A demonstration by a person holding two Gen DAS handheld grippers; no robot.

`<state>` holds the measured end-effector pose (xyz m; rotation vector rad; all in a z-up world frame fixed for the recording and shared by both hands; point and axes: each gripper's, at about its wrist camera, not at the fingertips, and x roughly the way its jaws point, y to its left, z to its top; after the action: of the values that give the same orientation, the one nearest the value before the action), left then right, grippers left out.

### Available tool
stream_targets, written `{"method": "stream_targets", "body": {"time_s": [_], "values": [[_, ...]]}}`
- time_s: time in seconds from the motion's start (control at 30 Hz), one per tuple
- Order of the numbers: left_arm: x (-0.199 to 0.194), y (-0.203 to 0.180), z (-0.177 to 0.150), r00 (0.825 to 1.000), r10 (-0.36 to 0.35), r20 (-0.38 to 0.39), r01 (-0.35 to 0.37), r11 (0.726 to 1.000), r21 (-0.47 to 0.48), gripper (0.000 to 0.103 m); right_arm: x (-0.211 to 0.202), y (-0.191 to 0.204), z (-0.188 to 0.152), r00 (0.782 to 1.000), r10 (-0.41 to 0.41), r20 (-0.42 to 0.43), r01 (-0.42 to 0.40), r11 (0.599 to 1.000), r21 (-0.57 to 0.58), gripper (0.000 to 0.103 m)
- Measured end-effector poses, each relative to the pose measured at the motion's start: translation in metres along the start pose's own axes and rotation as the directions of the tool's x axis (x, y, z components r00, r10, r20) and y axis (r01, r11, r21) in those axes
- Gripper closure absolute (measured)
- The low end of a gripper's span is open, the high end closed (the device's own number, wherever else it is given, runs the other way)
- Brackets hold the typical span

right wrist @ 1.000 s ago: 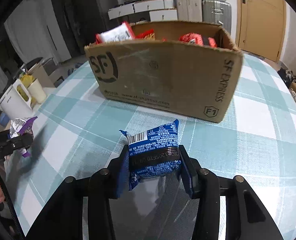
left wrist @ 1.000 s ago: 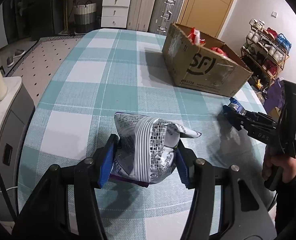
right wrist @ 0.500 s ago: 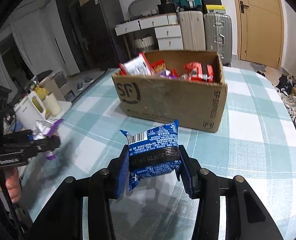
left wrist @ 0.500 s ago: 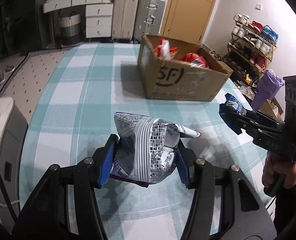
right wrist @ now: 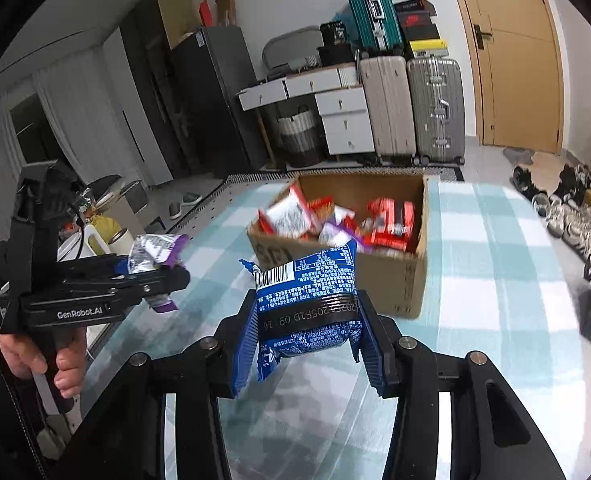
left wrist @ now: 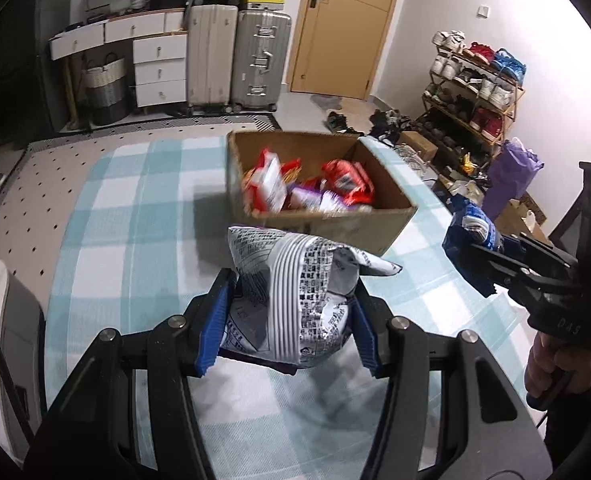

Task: Organize snacks
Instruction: 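Lift both held packs and carry them over the cardboard box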

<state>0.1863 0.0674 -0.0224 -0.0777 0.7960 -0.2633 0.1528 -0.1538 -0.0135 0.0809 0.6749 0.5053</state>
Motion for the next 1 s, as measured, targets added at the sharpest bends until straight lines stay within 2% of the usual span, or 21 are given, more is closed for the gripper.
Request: {"method": "stream_targets", "body": {"time_s": [0.1,0.3,0.6,0.87,1.0], "values": [[0.002,-0.009,0.02,0.999,0.028,0.017,-0.029,0.998,0.049,0.051,-0.006,0.002,0.018,1.0,-0.004,0.02,0.004,1.0,-0.023,0.057],[0.01,-0.024,0.055,0.999,0.027,0.022,-0.029,0.994,0.103,0.051,-0.003,0.006,0.053,0.999,-0.003,0.037,0.006,0.997,-0.073,0.057],[0.029,-0.026,0.101,1.0,-0.005,-0.007,0.005,0.995,0.099,0.051,0.013,0.002,0.098,0.998,-0.015,0.054,0.02,0.995,-0.094,0.057],[0.061,-0.022,0.136,1.0,-0.009,-0.029,0.012,0.996,0.086,0.051,0.05,-0.006,0.124,0.999,-0.035,0.035,0.039,0.991,-0.13,0.057],[0.084,-0.022,0.145,0.999,0.019,-0.034,-0.016,0.994,0.104,0.051,0.073,-0.021,0.131,0.999,-0.043,0.021,0.045,0.992,-0.114,0.057]]}}
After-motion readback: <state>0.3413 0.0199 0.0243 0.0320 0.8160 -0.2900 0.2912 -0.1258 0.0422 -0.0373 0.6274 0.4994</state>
